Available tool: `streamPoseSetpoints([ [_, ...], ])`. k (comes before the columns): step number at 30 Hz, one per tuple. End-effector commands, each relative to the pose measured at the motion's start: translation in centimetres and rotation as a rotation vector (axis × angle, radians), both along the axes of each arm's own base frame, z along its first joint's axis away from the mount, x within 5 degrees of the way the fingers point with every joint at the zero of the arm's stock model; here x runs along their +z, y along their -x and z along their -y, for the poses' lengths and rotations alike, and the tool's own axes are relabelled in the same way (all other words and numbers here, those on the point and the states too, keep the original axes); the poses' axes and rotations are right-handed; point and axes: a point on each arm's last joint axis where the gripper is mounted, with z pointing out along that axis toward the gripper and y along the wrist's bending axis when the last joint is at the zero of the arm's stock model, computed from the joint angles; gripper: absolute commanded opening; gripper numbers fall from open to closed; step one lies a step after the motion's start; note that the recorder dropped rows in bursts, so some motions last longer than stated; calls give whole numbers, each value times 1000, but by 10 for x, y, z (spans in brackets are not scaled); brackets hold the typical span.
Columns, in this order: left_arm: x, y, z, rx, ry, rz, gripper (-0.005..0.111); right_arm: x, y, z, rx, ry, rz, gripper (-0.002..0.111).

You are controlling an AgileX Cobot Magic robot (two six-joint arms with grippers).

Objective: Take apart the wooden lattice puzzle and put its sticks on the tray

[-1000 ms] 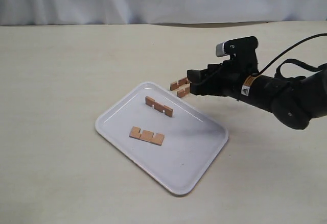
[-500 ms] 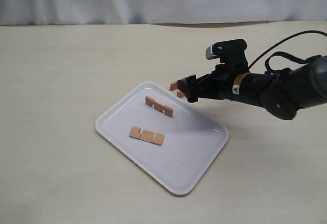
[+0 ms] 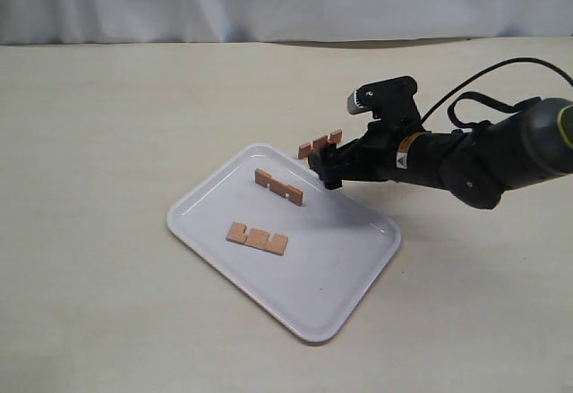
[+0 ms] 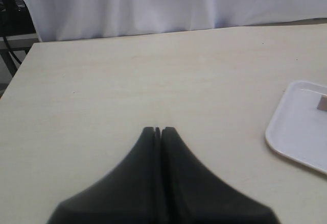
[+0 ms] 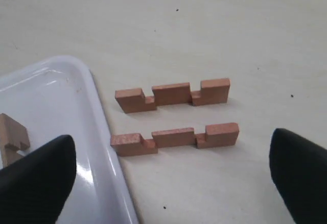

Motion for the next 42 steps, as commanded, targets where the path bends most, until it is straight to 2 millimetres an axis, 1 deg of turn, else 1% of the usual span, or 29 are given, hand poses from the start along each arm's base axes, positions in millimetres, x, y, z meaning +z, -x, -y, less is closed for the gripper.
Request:
streamPoseSetpoints([
  [1,1,0,0,-8,1,12,0,-7,-2,-1,8,-8,12,95],
  [11,1,0,0,-8,1,12,0,-7,-3,-2,10,-9,29,95],
  [22,1,0,0,-8,1,12,0,-15,-3,-2,20,-4,35,95],
  [30,1,0,0,-8,1,12,0,-15,-4,-2,32,9,43,95],
  [33,1,0,0,-8,1,12,0,-15,-4,-2,32,9,43,87],
  [39,1,0,0,-8,1,12,0,-15,-4,-1,7,-1,39,64],
  [42,1,0,0,-8,1,12,0,-15,-4,-1,7,-1,39,46],
])
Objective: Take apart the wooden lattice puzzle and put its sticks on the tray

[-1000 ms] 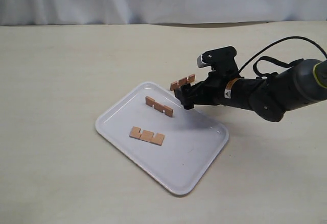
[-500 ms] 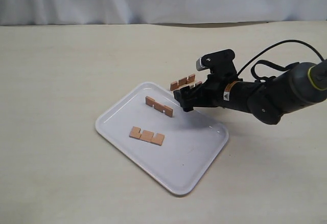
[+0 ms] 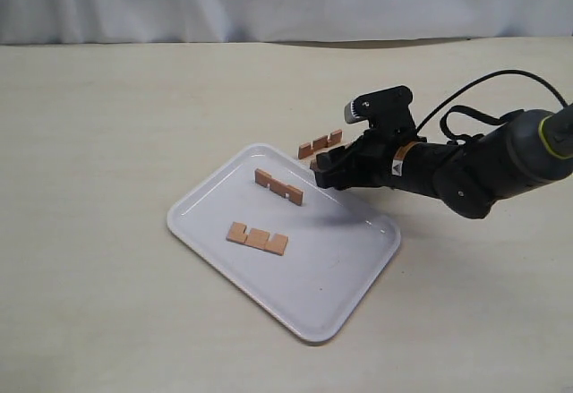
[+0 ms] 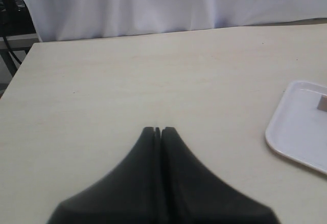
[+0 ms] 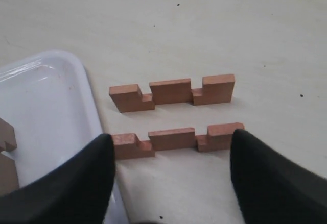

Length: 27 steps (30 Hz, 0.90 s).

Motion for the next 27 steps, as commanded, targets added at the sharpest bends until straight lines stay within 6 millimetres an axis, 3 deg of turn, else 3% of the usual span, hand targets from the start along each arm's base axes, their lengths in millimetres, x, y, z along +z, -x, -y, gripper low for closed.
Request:
streamPoseSetpoints([
  [1,1,0,0,-8,1,12,0,1,-1,0,-3,-1,8,39],
  [3,1,0,0,-8,1,12,0,1,-1,0,-2,-1,8,29],
  [6,1,0,0,-8,1,12,0,1,-1,0,-1,-2,11,27],
  [8,1,0,0,-8,1,12,0,5,-1,0,-10,-6,21,34],
  [13,1,0,0,-8,1,12,0,21,-2,0,-14,-5,53,73],
  [17,1,0,0,-8,1,12,0,19,-3,0,6,11,70,95],
  [27,1,0,0,-8,1,12,0,-6,-11,-1,15,12,42,98],
])
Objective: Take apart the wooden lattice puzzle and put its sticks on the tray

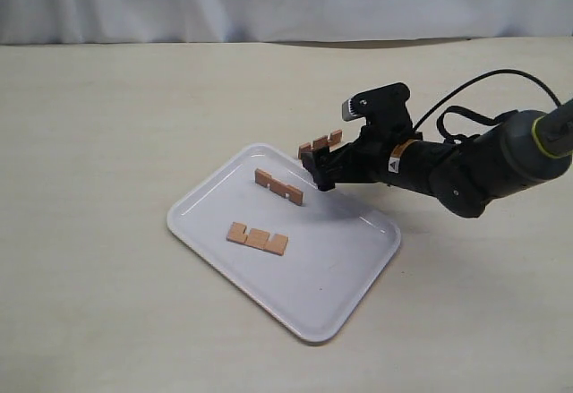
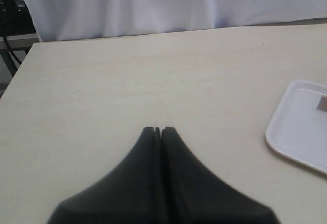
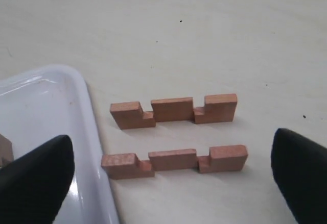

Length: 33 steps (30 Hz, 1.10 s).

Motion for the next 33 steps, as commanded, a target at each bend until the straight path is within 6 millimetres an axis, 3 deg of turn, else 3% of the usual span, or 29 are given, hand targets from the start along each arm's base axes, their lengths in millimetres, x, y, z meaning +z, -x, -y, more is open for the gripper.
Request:
streamPoseSetpoints([
  [1,1,0,0,-8,1,12,0,-6,-6,0,3,8,-5,98],
  [9,1,0,0,-8,1,12,0,-11,-7,0,6,12,-14,97],
  [11,1,0,0,-8,1,12,0,-11,-7,-1,6,11,-10,89],
  [19,1,0,0,-8,1,12,0,-11,-7,-1,6,11,-10,23],
  [20,1,0,0,-8,1,12,0,-11,-7,-1,6,11,-10,10],
  [21,1,0,0,-8,1,12,0,-11,-7,-1,6,11,-10,6],
  [24,1,0,0,-8,1,12,0,-10,-7,-1,6,11,-8,5],
  [29,1,0,0,-8,1,12,0,32,3,-2,28,14,89,5],
  [33,1,0,0,-8,1,12,0,52,20,-21,240,-71,239,5],
])
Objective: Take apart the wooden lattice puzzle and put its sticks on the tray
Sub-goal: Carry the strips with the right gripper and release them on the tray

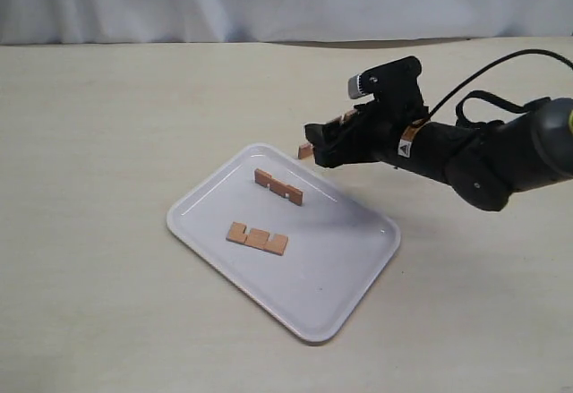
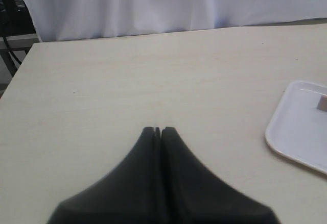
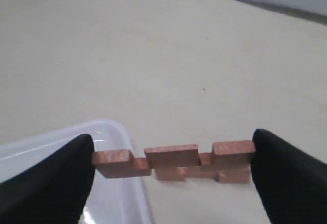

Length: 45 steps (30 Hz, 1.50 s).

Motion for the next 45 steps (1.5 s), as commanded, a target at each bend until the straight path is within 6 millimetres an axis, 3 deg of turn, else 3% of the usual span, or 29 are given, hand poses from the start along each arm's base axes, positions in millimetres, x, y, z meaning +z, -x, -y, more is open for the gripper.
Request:
streamPoseSetpoints([
  [1,1,0,0,-8,1,12,0,11,13,-26,297,-91,91,5],
  [5,1,0,0,-8,1,12,0,-9,19,-65,562,-5,22,5],
  [7,1,0,0,-8,1,12,0,-16,19,-81,605,36,-9,5],
  [11,1,0,0,-8,1,12,0,-28,16,-97,603,144,-91,5],
  [15,1,0,0,-8,1,12,0,-35,15,-104,622,144,-101,5],
  [17,1,0,0,-8,1,12,0,-37,15,-105,627,135,-99,11],
  [18,1,0,0,-8,1,12,0,-37,15,-105,628,133,-99,24],
  [22,1,0,0,-8,1,12,0,-36,15,-107,640,118,-85,56],
  [23,1,0,0,-8,1,12,0,-28,16,-109,675,114,-48,69],
  [27,1,0,0,-8,1,12,0,0,15,-108,642,95,-9,87],
  [29,1,0,0,-8,1,12,0,2,15,-105,609,110,-34,92],
  [32,1,0,0,-8,1,12,0,1,13,-103,576,114,-49,92],
  [34,1,0,0,-8,1,12,0,15,10,-102,488,21,-37,92],
  [37,1,0,0,-8,1,12,0,53,16,-104,458,-120,-8,92],
  [39,1,0,0,-8,1,12,0,71,20,-99,435,-58,4,92],
  [42,1,0,0,-8,1,12,0,70,14,-82,290,58,-20,92],
  [45,1,0,0,-8,1,12,0,59,-7,-57,102,93,-37,92],
])
